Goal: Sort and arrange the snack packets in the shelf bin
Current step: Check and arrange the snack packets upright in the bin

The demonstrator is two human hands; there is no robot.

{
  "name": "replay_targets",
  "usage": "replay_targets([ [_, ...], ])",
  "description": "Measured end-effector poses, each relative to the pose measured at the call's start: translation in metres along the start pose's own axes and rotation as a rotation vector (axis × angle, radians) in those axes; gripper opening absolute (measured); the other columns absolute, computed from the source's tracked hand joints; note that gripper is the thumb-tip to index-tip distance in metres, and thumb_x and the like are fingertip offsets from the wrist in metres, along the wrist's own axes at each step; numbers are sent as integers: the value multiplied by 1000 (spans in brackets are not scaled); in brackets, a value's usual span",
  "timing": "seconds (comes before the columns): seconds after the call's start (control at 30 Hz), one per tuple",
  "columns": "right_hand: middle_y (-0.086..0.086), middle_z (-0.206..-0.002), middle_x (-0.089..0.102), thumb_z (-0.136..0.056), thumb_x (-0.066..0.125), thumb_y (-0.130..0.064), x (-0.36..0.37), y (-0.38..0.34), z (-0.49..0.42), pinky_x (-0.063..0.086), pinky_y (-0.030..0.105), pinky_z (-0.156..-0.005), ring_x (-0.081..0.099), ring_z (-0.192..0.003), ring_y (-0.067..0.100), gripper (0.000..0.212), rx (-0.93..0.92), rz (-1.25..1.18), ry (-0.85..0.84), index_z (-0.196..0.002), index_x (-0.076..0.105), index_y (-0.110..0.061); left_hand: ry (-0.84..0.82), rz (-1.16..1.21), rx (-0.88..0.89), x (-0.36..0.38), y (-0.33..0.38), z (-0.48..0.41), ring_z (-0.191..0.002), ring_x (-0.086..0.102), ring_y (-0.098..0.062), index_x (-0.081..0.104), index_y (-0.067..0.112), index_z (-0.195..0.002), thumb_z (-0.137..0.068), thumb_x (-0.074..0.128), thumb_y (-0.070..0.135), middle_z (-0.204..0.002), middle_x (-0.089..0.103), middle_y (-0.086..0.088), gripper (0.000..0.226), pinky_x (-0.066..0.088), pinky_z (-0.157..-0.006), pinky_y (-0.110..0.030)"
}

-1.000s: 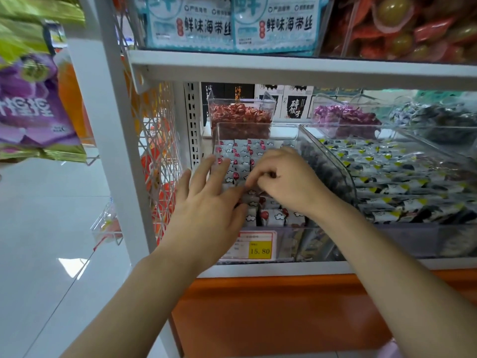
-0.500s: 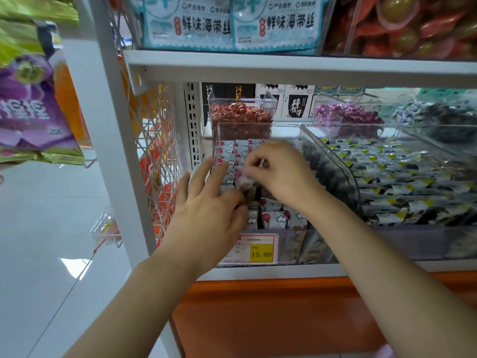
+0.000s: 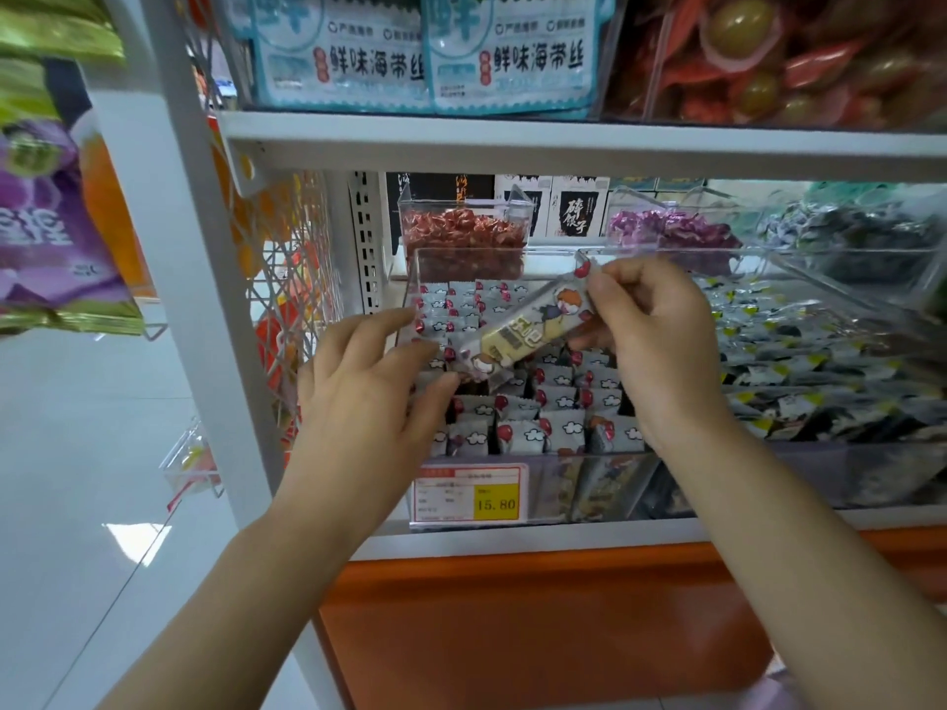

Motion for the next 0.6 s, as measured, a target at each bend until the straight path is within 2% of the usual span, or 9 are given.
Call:
replay_targets([
  [0.07, -4, -63, 63, -94, 51, -9, -1, 5, 6, 56, 27, -54, 61, -53, 11, 16, 146, -210, -9, -80, 59, -9, -3, 42, -8, -2, 3, 0, -127, 24, -16, 68, 18, -110, -90, 33, 51, -137, 48, 4, 52, 19, -99, -38],
  [0.2, 3, -69, 65, -91, 53, -4, 0, 9, 18, 54, 22, -58, 65, -59, 12, 14, 324, -513, -79, -80, 62, -5, 45, 152, -30, -6, 4, -3, -118, 41, -23, 70, 17, -96, -97, 39, 35, -121, 59, 2, 35, 19, -90, -22],
  [0.27, 7, -77, 69, -85, 56, -2, -1, 9, 22, 55, 21, -60, 67, -65, 14, 9, 391, -614, -134, -83, 64, -3, 66, 295, -69, -10, 4, -4, -101, 53, -7, 63, 25, -83, -96, 43, 27, -98, 64, 6, 23, 33, -84, -17],
  [0.3, 9, -80, 70, -82, 57, -1, -1, 10, 24, 55, 21, -60, 68, -68, 15, 9, 420, -649, -161, -85, 65, -2, 80, 392, -118, -12, 3, -4, -87, 54, 3, 60, 29, -79, -95, 45, 27, -85, 63, 10, 22, 37, -75, -9],
  [0.33, 9, -81, 71, -79, 57, 0, -1, 10, 25, 55, 21, -60, 69, -69, 16, 10, 442, -673, -182, -87, 65, -1, 87, 507, -179, -14, 3, -4, -72, 54, 5, 60, 28, -78, -95, 45, 28, -74, 61, 11, 23, 39, -64, -5],
  [0.4, 8, -76, 71, -78, 57, 2, -2, 11, 28, 55, 21, -58, 69, -67, 16, 11, 467, -681, -186, -87, 64, 0, 81, 726, -284, -15, 2, -2, -54, 53, 0, 63, 20, -84, -94, 47, 29, -67, 63, 6, 21, 43, -52, -10],
  [0.5, 6, -67, 69, -81, 57, 1, -3, 11, 31, 54, 20, -54, 68, -60, 14, 8, 481, -662, -153, -86, 63, 0, 42, 902, -383, -12, 1, 1, -54, 56, -7, 62, 6, -90, -91, 52, 30, -66, 62, 3, 26, 47, -51, -15],
  [0.6, 7, -64, 69, -82, 57, -2, -4, 11, 32, 54, 19, -51, 68, -58, 14, 7, 507, -685, -120, -83, 64, -1, -29, 1038, -427, -10, 1, 1, -67, 60, -10, 64, 7, -91, -78, 57, 39, -75, 63, -3, 34, 50, -56, -17],
])
Point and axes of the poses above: each hand's wrist, its own z-axis away from the middle knuckle, its own x-axis out of the palm, y = z × x, the point moved 3 cm from there along -z, towards the middle knuckle
